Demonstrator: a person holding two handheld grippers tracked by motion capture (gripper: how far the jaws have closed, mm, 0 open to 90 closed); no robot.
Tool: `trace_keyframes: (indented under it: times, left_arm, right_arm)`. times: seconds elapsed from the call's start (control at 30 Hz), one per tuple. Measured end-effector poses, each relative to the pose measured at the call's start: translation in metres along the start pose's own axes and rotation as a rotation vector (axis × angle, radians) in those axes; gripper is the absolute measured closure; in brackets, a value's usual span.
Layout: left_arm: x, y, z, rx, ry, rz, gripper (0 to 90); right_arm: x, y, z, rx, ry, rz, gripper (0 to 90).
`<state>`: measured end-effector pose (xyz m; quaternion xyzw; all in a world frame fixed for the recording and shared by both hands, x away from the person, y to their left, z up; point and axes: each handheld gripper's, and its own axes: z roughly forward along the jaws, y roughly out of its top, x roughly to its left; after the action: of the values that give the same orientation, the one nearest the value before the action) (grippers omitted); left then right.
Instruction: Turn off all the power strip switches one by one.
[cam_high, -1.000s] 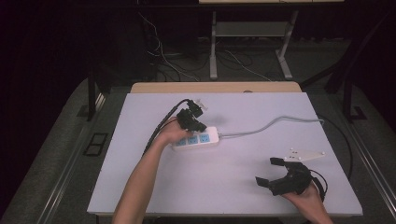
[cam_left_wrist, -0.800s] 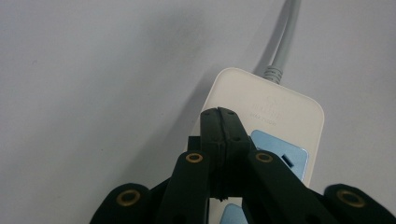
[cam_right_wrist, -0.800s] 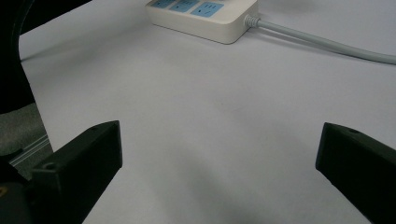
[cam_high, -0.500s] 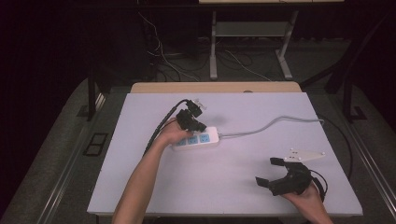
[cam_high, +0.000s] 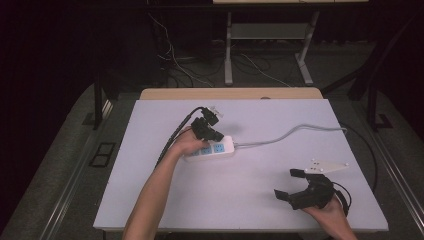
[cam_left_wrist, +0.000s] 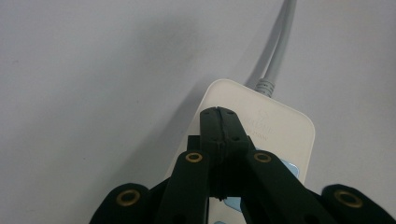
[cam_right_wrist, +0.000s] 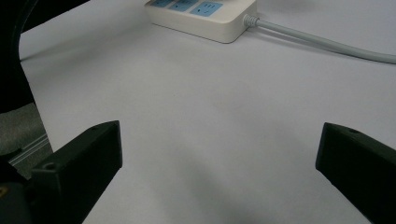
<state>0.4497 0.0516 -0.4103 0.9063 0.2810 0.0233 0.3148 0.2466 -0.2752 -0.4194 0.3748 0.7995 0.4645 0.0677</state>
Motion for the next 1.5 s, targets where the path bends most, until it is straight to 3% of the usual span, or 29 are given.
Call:
trace_keyframes:
  times: [0.3, 0.83, 0.87, 0.9, 1.17, 1.3, 1.5]
  left_arm:
    - [0.008, -0.010, 0.000, -0.055, -0.053, -0.036, 89.7]
    - [-0.004, -0.006, 0.000, -0.043, 0.036, 0.019, 89.5]
    - [-0.006, -0.006, -0.002, -0.066, 0.045, 0.026, 89.5]
    - [-0.006, -0.005, -0.004, -0.070, 0.058, 0.027, 89.4]
    - [-0.006, -0.007, -0.034, -0.111, 0.045, 0.029, 89.2]
    - [-0.011, -0.015, -0.050, -0.136, 0.036, 0.033, 88.8]
    - [-0.017, -0.034, -0.074, -0.197, 0.038, 0.023, 79.2]
  right_arm:
    - [0.000, -0.001, -0.002, 0.001, -0.001, -0.006, 0.4]
    - [0.000, 0.000, -0.001, 0.002, -0.001, -0.005, 0.4]
    - [0.001, 0.000, -0.002, 0.001, -0.001, -0.007, 0.4]
    - [0.001, 0.000, -0.002, 0.000, -0.001, -0.007, 0.4]
    - [-0.002, 0.000, -0.004, -0.011, -0.006, 0.007, 0.4]
    - [-0.002, 0.000, -0.005, -0.014, -0.007, 0.006, 0.4]
    - [-0.001, 0.000, -0.004, -0.016, -0.006, 0.004, 0.4]
